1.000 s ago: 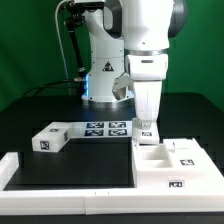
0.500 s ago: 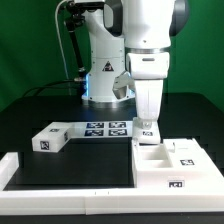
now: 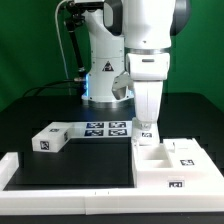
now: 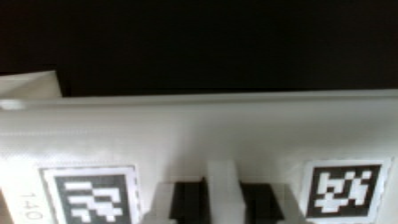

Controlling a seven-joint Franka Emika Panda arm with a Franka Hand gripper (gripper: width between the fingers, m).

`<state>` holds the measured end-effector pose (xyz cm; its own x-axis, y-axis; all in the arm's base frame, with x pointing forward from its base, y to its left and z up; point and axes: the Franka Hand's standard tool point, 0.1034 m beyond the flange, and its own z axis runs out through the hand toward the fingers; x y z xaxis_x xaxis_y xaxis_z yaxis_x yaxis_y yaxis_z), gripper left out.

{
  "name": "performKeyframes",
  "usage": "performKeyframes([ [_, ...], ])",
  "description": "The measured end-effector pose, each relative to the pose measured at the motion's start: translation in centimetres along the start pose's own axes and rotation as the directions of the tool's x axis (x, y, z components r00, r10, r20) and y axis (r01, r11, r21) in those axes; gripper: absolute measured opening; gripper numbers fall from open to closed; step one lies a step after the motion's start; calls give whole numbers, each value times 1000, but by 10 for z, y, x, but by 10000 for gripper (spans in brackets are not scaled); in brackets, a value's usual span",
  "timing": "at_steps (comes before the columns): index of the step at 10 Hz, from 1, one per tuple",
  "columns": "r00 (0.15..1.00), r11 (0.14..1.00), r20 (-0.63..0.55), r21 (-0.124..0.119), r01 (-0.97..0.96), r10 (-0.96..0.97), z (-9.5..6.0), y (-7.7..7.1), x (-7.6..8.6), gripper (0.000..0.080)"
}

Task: Assemble cabinet

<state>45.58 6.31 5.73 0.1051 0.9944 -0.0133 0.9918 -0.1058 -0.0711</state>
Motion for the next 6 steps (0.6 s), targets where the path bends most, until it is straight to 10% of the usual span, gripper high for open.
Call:
performKeyframes([
  [6, 999, 999, 4, 8, -34, 34, 2, -3, 3, 70],
])
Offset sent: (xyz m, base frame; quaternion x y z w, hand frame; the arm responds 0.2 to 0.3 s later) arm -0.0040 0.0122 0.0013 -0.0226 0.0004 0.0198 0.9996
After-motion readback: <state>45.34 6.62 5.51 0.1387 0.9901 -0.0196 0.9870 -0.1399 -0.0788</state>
